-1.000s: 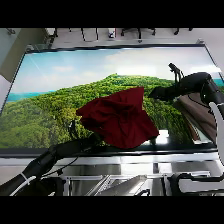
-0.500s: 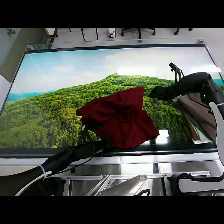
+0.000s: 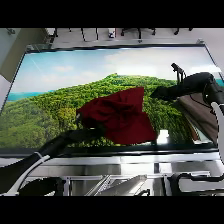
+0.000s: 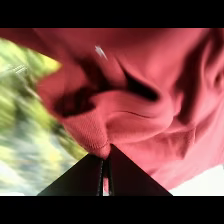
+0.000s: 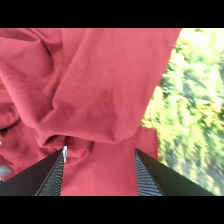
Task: Fold the shirts.
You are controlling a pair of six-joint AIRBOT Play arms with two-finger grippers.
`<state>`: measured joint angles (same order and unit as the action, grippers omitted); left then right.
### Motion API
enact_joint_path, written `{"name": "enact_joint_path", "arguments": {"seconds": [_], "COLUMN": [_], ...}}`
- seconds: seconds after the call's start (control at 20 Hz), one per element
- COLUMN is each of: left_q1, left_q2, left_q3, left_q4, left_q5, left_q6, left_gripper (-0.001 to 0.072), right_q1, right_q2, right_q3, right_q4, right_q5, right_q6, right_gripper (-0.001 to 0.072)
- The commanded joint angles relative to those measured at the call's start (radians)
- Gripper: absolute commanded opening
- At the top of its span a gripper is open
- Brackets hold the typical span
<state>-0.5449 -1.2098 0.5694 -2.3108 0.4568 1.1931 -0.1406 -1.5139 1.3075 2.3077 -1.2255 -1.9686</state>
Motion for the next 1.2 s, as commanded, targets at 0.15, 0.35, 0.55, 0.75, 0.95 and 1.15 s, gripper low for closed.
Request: {"name": "enact_joint_path", "arguments": {"seconds": [0.15, 0.35, 0.55, 0.75, 0.95, 1.15], "left_q1": [0.702, 1.041, 1.131, 1.099, 1.035, 0.97], "left_q2": [0.274, 0.325, 0.22, 0.078, 0.028, 0.028], "left_q3": [0.062, 0.135, 0.171, 0.224, 0.267, 0.3], "left_q4": [0.48, 0.394, 0.319, 0.32, 0.32, 0.32], "left_q5": [0.615, 0.634, 0.66, 0.691, 0.674, 0.642], "left_q6": [0.094, 0.33, 0.45, 0.491, 0.504, 0.509], "left_gripper": [0.0011, 0.0011, 0.0011, 0.0011, 0.0011, 0.0012], "right_q1": [-0.041, 0.067, 0.213, 0.341, 0.445, 0.508], "right_q2": [0.001, 0.001, -0.002, -0.027, -0.111, -0.164], "right_q3": [-0.054, -0.223, -0.292, -0.292, -0.292, -0.291], "right_q4": [0.006, 0.01, 0.053, 0.053, 0.084, 0.147], "right_q5": [-0.083, 0.026, 0.141, 0.252, 0.283, 0.376], "right_q6": [0.005, 0.031, 0.086, 0.189, 0.224, 0.227], "right_gripper": [0.0486, 0.0486, 0.0486, 0.0486, 0.0486, 0.0323]}}
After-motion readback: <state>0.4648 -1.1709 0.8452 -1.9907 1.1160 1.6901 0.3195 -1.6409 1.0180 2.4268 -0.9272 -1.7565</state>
